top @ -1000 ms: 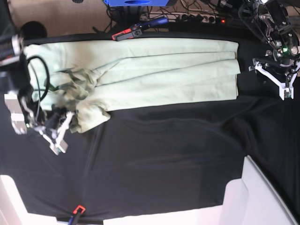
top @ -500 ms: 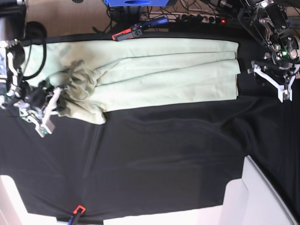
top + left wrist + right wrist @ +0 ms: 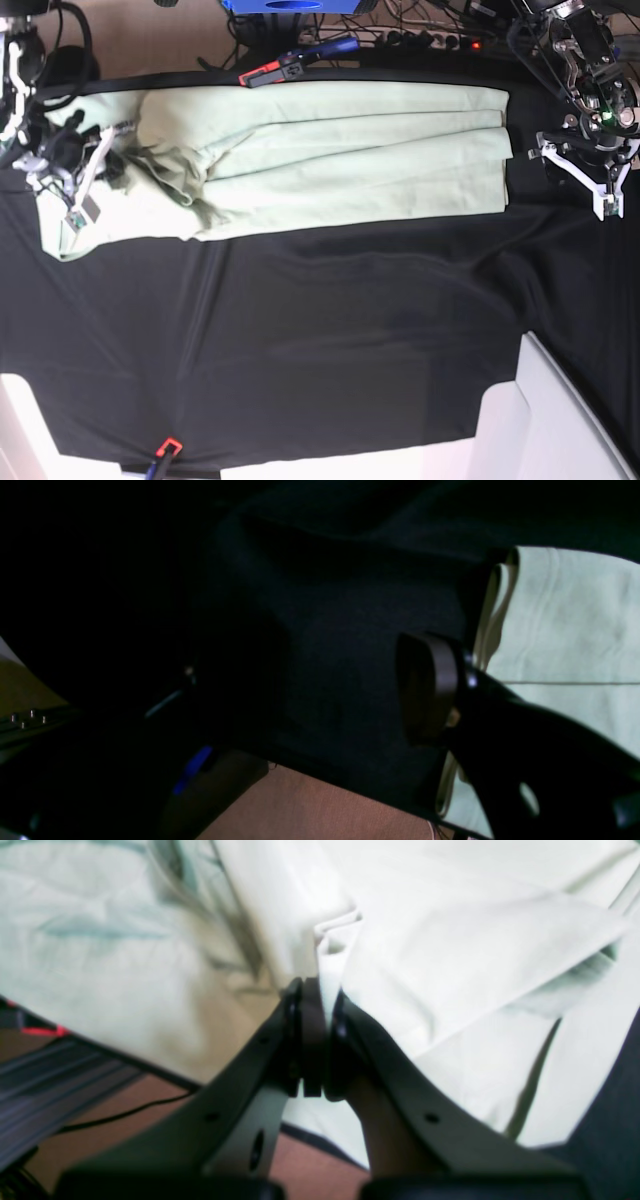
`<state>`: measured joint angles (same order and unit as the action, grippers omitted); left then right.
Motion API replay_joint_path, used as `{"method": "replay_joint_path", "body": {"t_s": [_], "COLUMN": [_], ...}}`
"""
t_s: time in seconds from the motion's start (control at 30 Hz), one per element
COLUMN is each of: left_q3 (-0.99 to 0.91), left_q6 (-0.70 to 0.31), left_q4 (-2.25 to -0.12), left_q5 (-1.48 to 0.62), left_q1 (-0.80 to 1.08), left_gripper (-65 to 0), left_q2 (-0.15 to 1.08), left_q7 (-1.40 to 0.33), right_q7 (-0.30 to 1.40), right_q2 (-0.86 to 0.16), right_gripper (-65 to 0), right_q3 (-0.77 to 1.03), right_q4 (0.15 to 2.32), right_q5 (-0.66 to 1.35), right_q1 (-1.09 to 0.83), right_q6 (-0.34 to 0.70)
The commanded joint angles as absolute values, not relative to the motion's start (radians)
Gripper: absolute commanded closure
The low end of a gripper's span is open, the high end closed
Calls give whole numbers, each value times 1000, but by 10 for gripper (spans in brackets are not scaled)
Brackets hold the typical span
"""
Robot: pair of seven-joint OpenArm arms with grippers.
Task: Fold the T-shirt properly
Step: 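Grasp the bunched sleeve end with the right gripper and tuck it inward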
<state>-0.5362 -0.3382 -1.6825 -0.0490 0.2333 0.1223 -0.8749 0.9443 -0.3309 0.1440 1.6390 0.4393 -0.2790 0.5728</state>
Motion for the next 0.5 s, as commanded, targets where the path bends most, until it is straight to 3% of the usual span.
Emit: {"method": "replay_joint_path", "body": {"t_s": [0.0,0.47], "left_q3": [-539,-539], "left_q6": [-331,-331], "left_q4": [-1698,-1692], "left_q5": [-47,-42], "left_q1": [228,228], "left_gripper": [-465,-465], "left_q2": [136,139], "left_q7": [-858,-858], "right_q7": [931,929], "right_q2": [-344,-325], "right_gripper": [0,0], "right_q3": [151,157], "right_q4": [1681,1756], "right_q5": [455,458], "right_q1": [-283,-426], "right_q6": [575,575]}}
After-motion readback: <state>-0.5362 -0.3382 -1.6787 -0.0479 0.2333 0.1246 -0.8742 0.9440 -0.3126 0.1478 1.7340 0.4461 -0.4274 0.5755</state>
